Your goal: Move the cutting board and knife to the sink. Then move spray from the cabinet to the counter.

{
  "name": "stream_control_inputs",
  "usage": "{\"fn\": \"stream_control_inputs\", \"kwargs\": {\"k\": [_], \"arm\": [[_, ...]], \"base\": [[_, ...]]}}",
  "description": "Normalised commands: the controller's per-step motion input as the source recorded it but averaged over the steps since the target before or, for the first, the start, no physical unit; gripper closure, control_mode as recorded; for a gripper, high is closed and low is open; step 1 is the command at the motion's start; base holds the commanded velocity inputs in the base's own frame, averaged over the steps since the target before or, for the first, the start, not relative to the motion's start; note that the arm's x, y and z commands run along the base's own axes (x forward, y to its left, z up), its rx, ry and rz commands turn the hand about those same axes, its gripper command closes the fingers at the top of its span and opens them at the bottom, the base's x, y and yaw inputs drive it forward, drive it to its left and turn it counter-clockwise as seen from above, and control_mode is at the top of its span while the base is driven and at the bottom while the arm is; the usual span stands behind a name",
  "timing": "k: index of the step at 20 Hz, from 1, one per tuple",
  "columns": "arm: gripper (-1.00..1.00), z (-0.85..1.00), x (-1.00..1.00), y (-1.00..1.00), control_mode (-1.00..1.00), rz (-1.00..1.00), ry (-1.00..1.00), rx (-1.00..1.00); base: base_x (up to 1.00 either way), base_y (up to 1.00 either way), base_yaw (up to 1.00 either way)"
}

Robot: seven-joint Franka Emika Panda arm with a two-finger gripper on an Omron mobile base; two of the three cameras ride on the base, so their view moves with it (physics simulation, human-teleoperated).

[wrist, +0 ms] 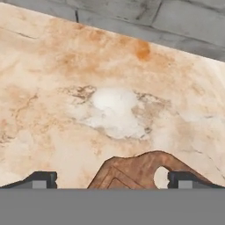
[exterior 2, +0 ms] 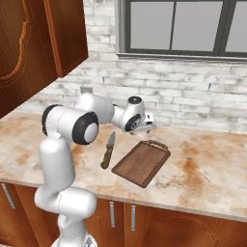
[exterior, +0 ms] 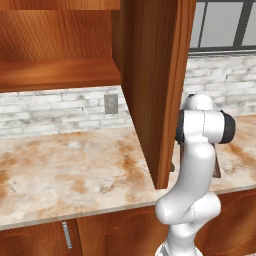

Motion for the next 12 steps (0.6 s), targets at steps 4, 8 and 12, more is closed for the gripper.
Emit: {"fn": "stream_control_inputs", "kwargs": {"k": [4,8,12], "arm": [[-1.00,-0.22,0.34,-0.11,-1.00,0.02,0.03,0.00],[-1.00,-0.29,0.23,-0.02,-1.00,0.00,0.01,-0.01],[-1.00,-0.32,0.24,-0.01,-1.00,0.00,0.06,-0.01]], "base": [[0.00,0.00,0.00],[0.00,0.00,0.00],[0.00,0.00,0.00]]}}
